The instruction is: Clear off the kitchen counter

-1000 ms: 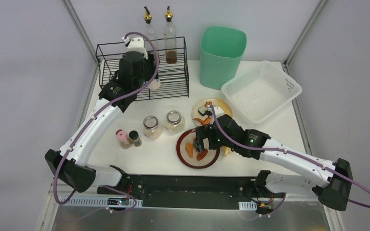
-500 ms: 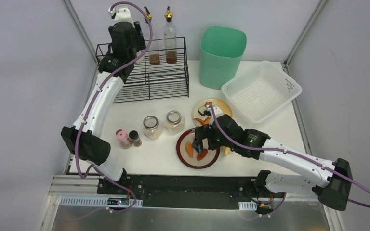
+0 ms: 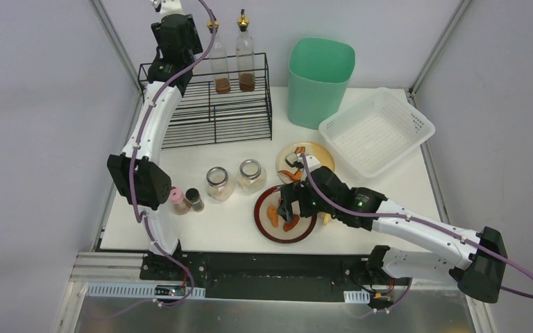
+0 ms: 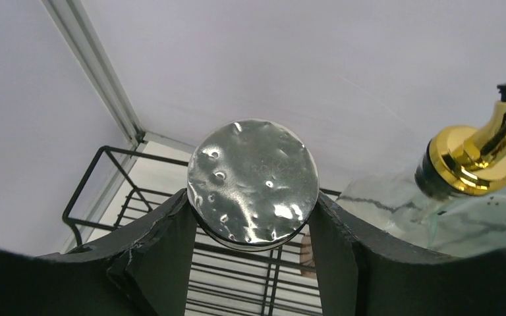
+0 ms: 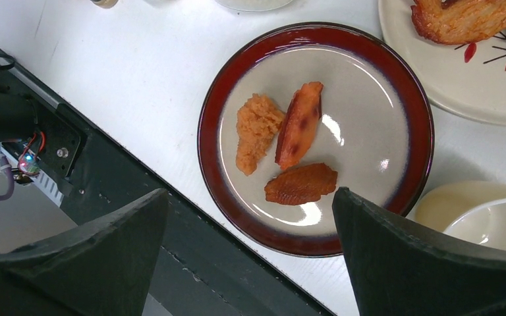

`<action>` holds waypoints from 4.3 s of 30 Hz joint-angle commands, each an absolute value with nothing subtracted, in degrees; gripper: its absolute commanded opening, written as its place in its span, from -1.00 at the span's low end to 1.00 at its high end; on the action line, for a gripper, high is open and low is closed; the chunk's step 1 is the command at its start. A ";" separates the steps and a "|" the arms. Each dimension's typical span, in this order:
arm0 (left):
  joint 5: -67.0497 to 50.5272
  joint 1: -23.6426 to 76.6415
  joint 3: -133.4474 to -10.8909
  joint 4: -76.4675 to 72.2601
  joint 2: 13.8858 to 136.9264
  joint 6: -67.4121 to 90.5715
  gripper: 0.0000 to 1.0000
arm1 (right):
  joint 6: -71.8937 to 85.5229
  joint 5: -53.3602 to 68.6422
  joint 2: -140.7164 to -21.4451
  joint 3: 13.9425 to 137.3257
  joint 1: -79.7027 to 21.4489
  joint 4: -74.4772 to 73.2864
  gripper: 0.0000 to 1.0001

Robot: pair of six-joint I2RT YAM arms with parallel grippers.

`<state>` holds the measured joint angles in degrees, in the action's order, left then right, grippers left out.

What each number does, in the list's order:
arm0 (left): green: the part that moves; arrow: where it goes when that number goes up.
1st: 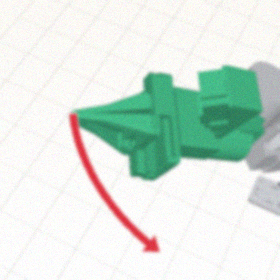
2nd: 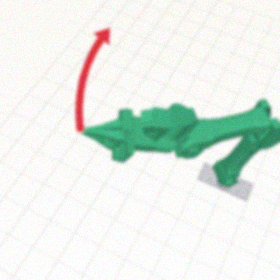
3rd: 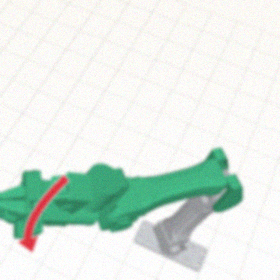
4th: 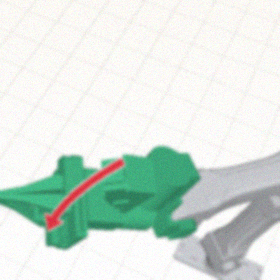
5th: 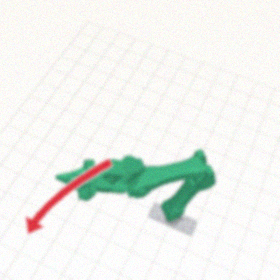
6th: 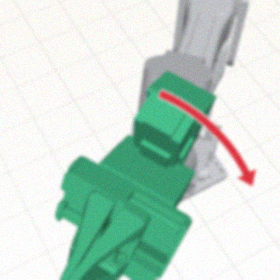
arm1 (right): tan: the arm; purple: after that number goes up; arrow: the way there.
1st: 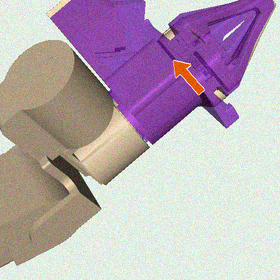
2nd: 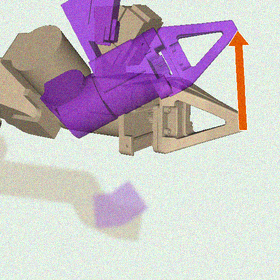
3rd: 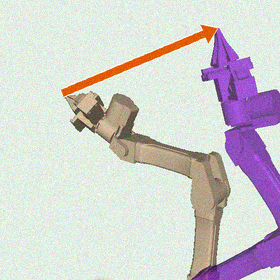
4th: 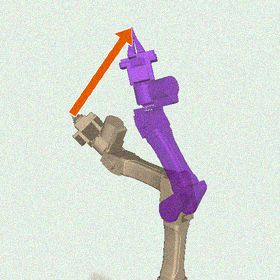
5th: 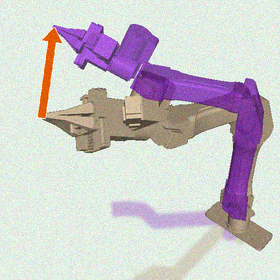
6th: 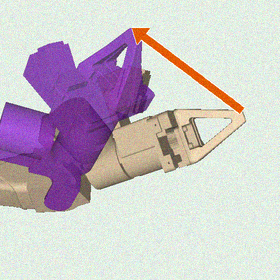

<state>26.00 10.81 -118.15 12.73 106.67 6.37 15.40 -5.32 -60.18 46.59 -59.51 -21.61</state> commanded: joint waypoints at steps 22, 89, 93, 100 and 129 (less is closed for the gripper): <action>25.73 8.88 -124.72 7.38 112.53 10.30 -1.00 | 14.31 -8.58 -63.24 46.74 -59.70 -20.12 0.98; 27.44 10.12 -110.54 3.31 113.93 13.17 -0.24 | 15.07 -8.56 -62.79 45.70 -59.73 -19.51 0.98; 27.28 10.11 -110.38 3.31 113.21 13.83 0.31 | 15.08 -8.63 -62.92 45.70 -59.70 -19.51 0.98; 26.49 10.48 -111.44 4.96 111.06 13.51 0.78 | 15.12 -9.02 -62.89 45.71 -59.72 -19.31 0.98; 20.31 26.02 -74.93 27.18 70.74 25.31 0.98 | 16.78 -11.80 -63.04 45.71 -59.68 -20.00 0.98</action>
